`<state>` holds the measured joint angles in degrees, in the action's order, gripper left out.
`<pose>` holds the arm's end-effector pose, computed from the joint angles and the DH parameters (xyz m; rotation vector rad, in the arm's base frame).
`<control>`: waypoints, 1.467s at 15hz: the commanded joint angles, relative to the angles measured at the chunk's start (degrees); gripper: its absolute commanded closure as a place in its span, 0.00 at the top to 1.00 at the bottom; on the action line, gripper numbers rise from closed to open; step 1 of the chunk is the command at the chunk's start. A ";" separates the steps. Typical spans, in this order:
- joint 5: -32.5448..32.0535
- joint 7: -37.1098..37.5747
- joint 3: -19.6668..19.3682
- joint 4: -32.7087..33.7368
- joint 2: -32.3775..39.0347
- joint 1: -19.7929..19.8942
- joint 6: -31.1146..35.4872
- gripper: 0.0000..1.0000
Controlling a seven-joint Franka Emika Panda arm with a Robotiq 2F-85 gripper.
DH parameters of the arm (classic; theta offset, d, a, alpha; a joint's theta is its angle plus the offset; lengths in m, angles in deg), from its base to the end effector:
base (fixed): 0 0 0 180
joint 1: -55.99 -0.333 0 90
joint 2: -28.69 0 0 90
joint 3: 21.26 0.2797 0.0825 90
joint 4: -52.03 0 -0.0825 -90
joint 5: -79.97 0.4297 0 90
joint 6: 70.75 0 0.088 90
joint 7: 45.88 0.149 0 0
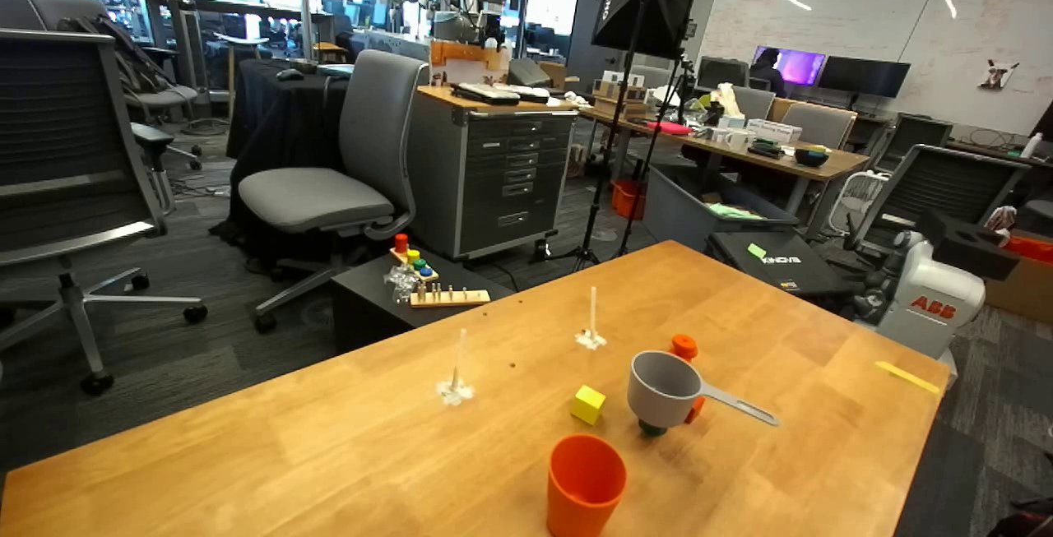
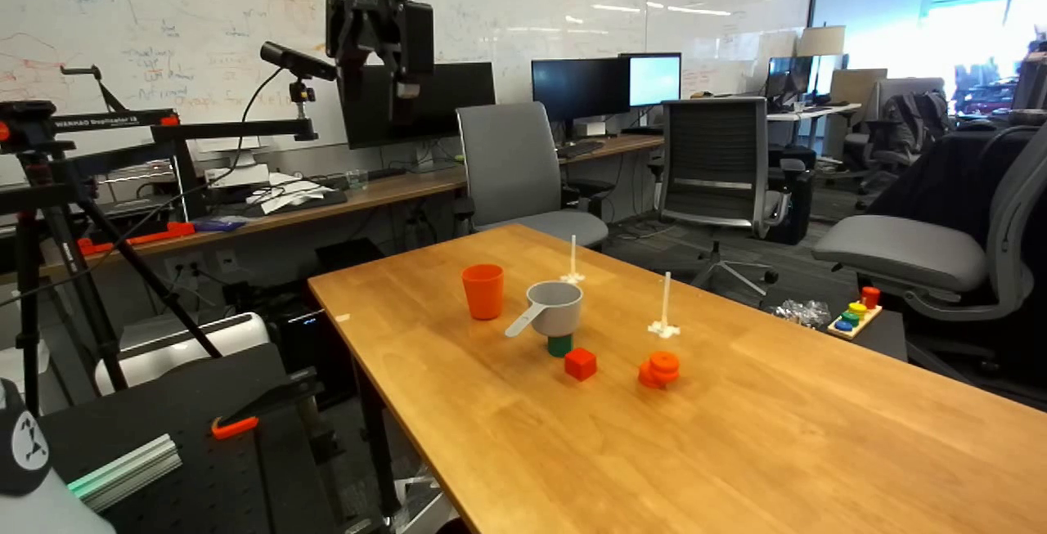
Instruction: Put the blocks in the gray cup
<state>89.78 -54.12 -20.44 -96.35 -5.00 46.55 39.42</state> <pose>0.4053 0.0915 0.3528 -2.9659 -0.3797 0.1213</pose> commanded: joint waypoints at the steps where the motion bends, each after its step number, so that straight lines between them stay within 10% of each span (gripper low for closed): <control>1: -6.71 -0.31 2.27 5.96 3.50 1.86 -0.19 1.00; 22: -10.08 0.51 3.45 18.44 35.43 3.35 17.06 1.00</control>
<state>78.56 -54.09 -18.37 -81.10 26.08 50.45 55.28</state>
